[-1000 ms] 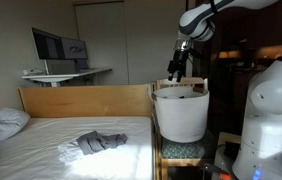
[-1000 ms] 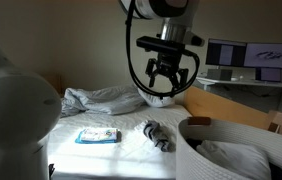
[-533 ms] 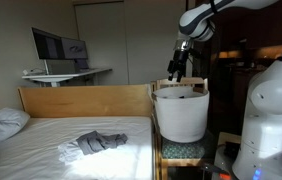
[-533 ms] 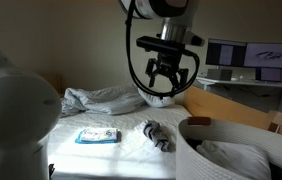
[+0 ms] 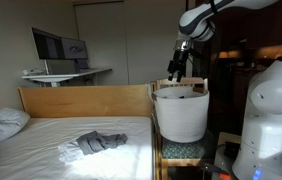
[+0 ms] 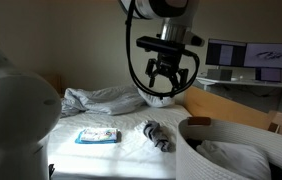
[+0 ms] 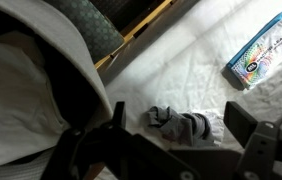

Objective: Put the gray and white clothes in the basket respectively

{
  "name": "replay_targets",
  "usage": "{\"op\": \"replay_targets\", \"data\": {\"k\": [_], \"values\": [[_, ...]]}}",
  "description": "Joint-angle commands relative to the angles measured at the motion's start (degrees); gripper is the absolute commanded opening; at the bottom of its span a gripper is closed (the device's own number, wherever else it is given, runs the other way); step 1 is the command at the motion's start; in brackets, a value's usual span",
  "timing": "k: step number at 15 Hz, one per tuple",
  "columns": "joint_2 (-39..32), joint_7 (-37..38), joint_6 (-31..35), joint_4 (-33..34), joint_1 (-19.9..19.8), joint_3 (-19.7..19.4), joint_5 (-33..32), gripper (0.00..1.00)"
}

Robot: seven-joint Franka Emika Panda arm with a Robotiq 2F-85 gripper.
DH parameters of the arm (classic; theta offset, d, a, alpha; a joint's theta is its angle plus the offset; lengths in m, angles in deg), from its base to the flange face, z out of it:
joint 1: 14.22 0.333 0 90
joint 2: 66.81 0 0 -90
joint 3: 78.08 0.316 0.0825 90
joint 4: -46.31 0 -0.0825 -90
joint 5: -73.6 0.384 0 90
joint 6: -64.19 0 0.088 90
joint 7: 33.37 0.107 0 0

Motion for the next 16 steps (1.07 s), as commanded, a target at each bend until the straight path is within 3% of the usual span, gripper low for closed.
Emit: {"op": "replay_targets", "data": {"k": [1,8,13,14,15,16], "values": [[-1.57,-1.57,0.76,0.01,-0.28,1.42,2.77,1.00],[-2.76,-9.48,7.58,-0.51,1.97,0.87,6.01,1.00],[-3.90,-16.97,12.32,-0.41,2.02,1.14,2.74,1.00],[-9.14,-12.05,16.53,2.97,6.01,5.95,5.20,1.00],[-10.00,-11.62,18.30,3.77,6.35,6.66,5.11,1.00],[-4.85,-13.71,14.39,0.81,3.79,3.64,4.46,1.00]]}}
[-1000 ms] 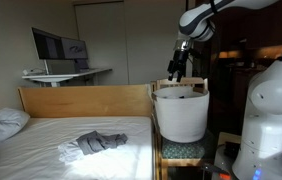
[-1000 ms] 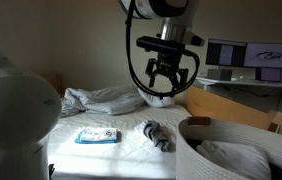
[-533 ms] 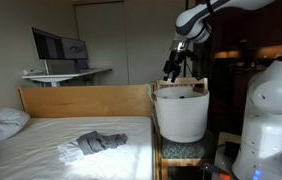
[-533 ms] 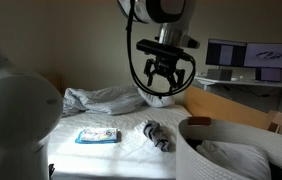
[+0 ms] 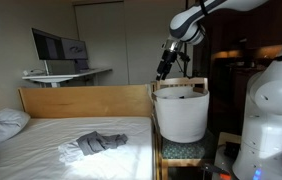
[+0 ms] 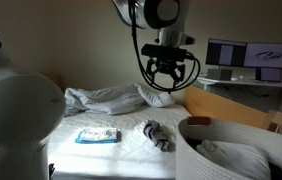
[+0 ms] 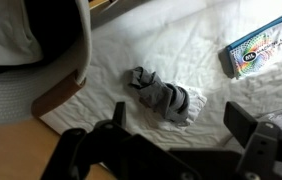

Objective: Put the gray and white clothes in the basket respectively

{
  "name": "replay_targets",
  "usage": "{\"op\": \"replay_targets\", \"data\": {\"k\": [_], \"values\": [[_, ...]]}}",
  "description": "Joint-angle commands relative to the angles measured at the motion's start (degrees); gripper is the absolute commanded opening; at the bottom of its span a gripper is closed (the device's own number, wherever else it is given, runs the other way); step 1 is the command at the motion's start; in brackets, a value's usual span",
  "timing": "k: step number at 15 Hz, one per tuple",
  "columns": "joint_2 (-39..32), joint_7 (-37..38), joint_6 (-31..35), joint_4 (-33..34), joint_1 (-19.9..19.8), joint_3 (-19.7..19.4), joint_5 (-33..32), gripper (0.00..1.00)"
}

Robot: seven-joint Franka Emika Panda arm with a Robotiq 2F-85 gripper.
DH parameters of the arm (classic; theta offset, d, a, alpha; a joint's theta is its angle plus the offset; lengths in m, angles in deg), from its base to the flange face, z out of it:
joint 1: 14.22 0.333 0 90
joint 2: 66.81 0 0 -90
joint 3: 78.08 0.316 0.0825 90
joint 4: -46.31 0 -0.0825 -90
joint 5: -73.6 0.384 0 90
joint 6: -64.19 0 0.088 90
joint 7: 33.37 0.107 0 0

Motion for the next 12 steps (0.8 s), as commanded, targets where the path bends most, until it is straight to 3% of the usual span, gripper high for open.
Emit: {"op": "replay_targets", "data": {"k": [1,6,12], "values": [[-1.06,0.62,0.47,0.64,0.40,1.48,0.35,1.00],[-1.51,1.44,-0.81,-0.44,-0.87,0.75,0.05,1.00],[-3.47,9.05,0.96,-3.37,-0.43,7.72,-3.43,1.00]]}}
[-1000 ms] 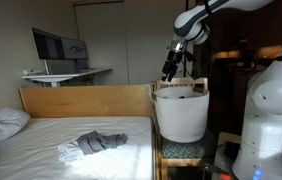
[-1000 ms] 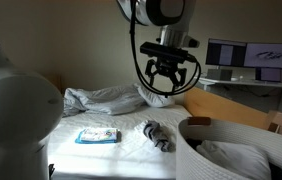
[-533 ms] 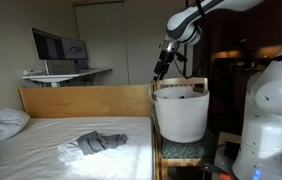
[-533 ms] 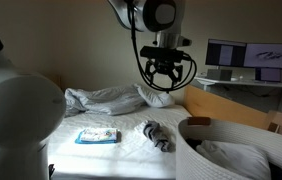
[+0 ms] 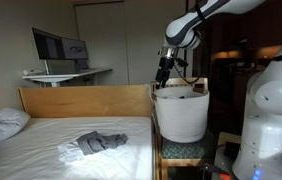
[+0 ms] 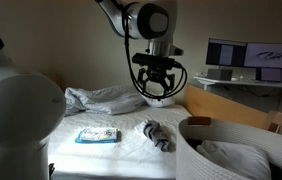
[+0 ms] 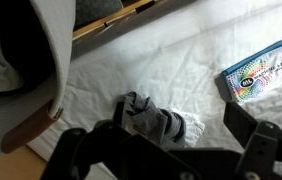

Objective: Put the gray and white clothes in the basket respectively

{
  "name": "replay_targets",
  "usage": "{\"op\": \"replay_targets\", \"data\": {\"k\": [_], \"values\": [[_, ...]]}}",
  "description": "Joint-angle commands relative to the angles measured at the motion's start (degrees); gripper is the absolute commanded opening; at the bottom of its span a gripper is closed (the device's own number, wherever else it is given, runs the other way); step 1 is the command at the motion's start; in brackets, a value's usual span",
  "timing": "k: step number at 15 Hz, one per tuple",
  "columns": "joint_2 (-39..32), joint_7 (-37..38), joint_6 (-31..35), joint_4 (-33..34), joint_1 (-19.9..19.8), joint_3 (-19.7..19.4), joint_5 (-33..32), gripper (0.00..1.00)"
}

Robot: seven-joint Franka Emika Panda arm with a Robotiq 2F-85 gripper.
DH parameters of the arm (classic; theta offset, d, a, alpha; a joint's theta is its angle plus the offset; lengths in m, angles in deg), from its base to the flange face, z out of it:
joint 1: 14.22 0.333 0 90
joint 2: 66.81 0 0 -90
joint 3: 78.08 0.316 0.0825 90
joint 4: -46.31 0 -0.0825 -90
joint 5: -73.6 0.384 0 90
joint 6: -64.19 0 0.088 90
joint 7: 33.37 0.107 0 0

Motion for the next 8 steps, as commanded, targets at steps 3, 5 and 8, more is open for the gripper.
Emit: {"op": "replay_targets", "data": {"k": [3,5,8], "values": [[-4.89,8.96,3.96,1.83,-0.30,7.28,-2.77,1.00],[-7.61,13.87,4.54,4.37,-0.97,9.26,-4.00,1.00],[-10.45,20.14,3.12,8.32,-0.77,11.23,-4.37,1.00]]}}
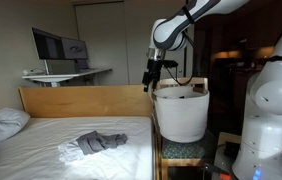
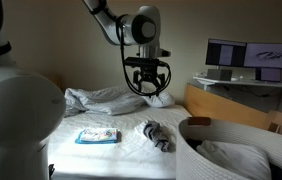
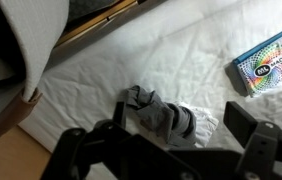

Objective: Put the gray and white clothes in the basket respectively

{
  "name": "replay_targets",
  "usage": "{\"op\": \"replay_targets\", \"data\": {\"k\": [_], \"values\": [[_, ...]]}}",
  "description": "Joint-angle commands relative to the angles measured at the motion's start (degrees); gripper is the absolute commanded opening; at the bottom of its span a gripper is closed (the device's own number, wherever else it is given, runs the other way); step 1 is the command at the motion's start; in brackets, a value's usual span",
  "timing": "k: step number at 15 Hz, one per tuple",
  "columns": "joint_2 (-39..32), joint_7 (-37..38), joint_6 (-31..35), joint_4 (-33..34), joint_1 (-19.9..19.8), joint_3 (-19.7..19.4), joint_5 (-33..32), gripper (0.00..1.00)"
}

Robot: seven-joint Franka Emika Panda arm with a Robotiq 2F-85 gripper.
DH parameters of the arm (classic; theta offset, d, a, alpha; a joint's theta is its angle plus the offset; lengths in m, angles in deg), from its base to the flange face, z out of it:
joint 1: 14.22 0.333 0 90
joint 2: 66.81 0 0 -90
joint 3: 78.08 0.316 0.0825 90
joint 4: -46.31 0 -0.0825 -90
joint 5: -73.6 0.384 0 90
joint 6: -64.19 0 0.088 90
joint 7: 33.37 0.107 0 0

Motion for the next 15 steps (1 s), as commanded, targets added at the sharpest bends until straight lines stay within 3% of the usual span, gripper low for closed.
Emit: {"op": "replay_targets", "data": {"k": [1,2,15], "values": [[-4.80,6.75,-1.00,5.61,-0.55,2.76,-1.73,1.00],[-2.22,3.36,-0.22,2.76,-0.07,1.34,-0.37,1.00],[-3.11,3.75,-0.25,3.58,-0.01,1.40,-0.39,1.00]]}}
